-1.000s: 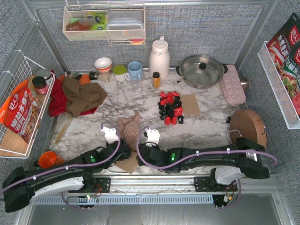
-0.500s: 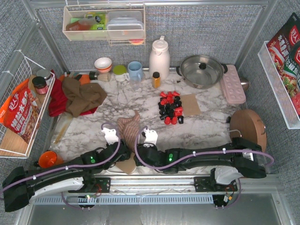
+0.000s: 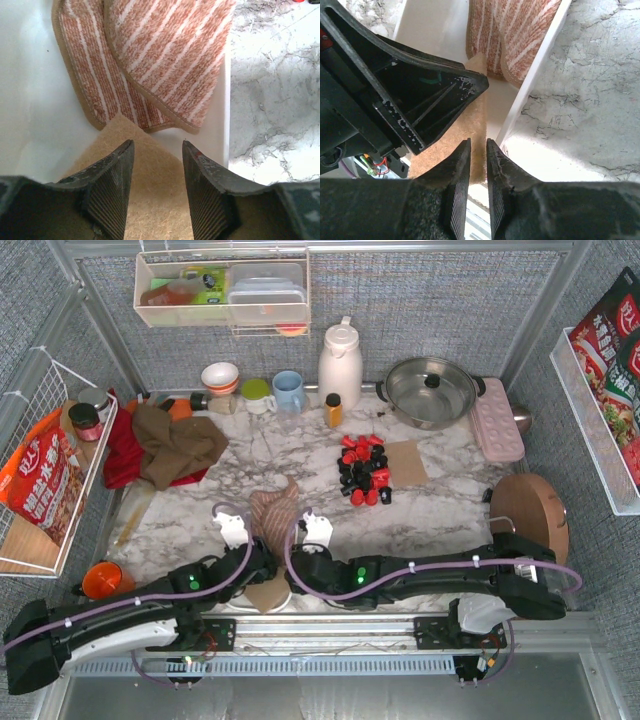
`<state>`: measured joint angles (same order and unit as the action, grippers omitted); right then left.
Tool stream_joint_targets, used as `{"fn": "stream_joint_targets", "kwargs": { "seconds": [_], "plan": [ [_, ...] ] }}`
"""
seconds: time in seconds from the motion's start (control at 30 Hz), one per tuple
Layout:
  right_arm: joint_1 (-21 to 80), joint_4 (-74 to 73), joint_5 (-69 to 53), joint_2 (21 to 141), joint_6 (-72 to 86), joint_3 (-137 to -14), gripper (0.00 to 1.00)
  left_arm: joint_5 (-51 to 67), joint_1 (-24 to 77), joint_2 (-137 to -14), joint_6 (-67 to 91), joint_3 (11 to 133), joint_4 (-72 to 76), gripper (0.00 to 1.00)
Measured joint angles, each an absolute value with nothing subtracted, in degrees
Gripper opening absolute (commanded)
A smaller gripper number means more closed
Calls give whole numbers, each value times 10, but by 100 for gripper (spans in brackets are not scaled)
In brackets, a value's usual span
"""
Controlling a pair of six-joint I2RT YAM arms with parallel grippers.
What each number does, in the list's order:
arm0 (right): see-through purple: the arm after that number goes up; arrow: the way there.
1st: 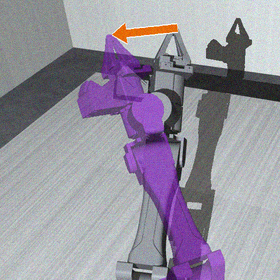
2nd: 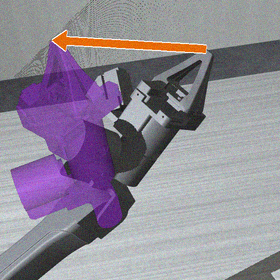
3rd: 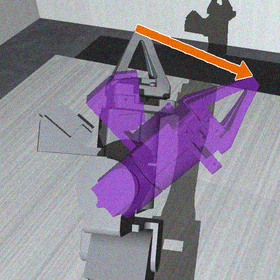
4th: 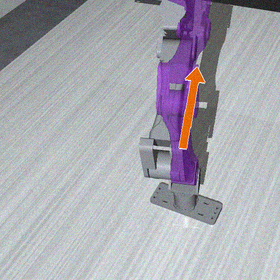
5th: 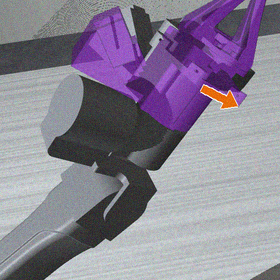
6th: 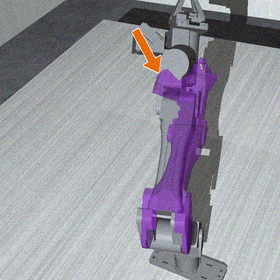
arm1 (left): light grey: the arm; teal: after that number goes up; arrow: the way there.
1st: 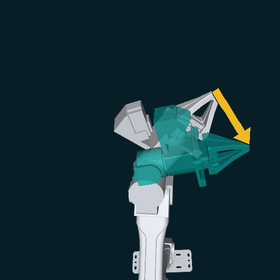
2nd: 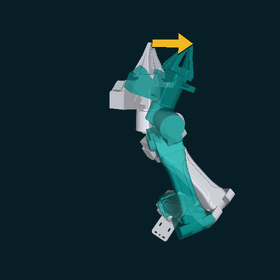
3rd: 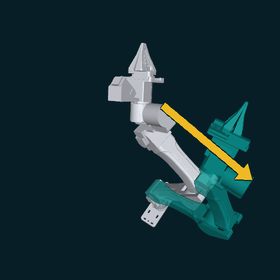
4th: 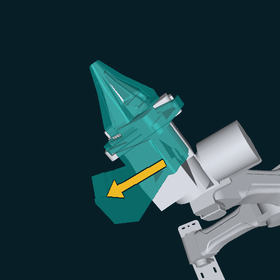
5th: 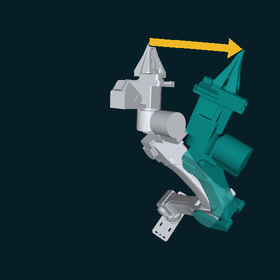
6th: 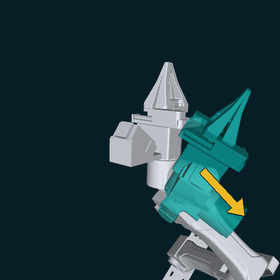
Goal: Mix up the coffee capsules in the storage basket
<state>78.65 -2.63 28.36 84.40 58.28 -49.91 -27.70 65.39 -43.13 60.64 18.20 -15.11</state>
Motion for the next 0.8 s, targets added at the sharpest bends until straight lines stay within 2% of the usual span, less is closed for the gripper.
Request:
{"fn": "stream_joint_targets", "kwargs": {
  "seconds": [0.13, 0.27, 0.4, 0.6, 0.8],
  "plan": [
    [787, -29, 285, 843, 583, -502, 24, -286, 655, -414, 603, 204, -185, 56],
    [787, -56, 299, 834, 582, -508, 39, -283, 658, -379, 576, 239, -221, 61],
    [787, -97, 333, 816, 567, -525, 41, -256, 667, -367, 535, 256, -229, 61],
    [785, -177, 398, 764, 535, -532, 47, -219, 750, -458, 490, 295, -231, 71],
    [782, -239, 449, 695, 512, -512, 49, -263, 856, -572, 491, 368, -268, 77]
  ]
}}
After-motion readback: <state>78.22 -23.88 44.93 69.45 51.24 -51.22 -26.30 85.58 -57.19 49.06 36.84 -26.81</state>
